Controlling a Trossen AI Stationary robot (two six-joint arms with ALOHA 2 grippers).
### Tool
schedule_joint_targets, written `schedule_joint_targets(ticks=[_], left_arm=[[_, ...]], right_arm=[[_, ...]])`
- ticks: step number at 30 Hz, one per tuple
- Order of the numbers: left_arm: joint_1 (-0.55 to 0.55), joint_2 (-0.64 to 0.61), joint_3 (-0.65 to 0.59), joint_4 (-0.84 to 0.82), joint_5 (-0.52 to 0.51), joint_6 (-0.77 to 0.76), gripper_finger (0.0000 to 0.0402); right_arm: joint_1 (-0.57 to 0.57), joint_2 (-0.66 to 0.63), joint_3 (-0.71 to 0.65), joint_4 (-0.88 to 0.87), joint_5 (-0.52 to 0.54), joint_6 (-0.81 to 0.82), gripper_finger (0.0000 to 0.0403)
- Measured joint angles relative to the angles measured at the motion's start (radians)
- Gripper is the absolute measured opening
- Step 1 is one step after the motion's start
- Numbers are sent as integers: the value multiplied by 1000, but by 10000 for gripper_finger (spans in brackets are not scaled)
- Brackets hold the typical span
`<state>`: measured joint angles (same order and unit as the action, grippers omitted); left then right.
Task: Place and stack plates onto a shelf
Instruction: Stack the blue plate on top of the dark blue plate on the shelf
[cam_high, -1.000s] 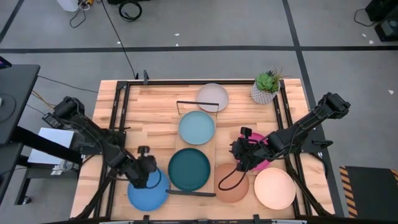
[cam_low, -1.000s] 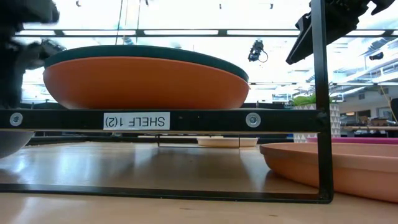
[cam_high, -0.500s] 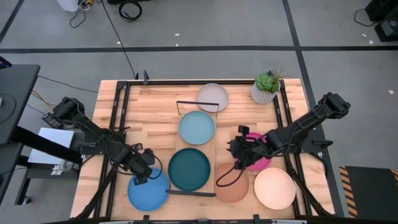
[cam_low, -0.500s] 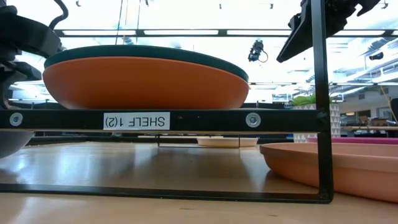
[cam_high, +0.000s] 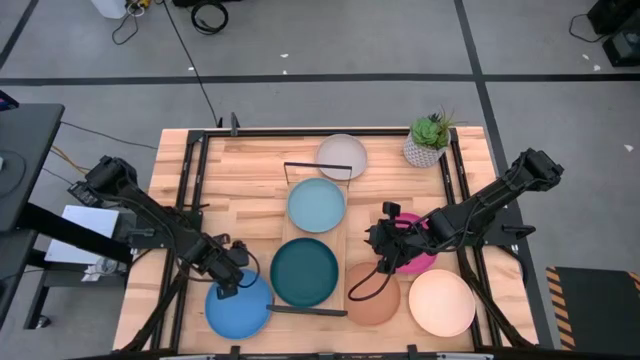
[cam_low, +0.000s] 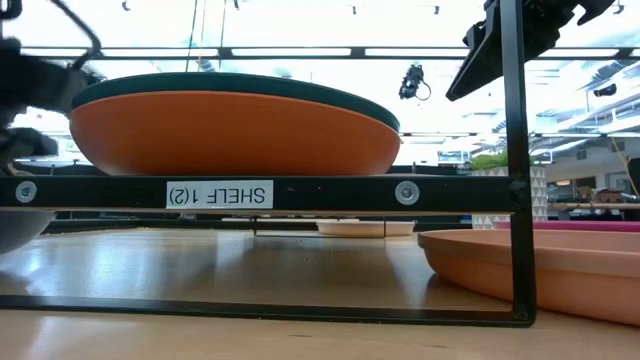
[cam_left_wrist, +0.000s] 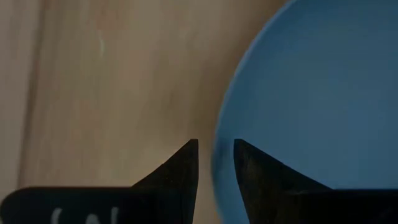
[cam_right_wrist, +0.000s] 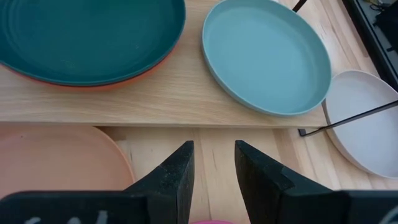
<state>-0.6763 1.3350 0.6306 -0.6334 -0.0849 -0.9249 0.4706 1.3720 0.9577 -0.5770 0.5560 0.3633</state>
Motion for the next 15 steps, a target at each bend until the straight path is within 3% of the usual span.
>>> schedule_joint_targets(ticks=[5,11,15], left_arm=[[13,-7,-36,37,47,12,96],[13,-11,-32,60,105,43,19],[2,-55,-32,10,123,65,14]], right_arm=[[-1,0,0,0,0,-7,121],[-1,0,0,0,0,-7,121],[-1,0,0,0,0,-8,121]])
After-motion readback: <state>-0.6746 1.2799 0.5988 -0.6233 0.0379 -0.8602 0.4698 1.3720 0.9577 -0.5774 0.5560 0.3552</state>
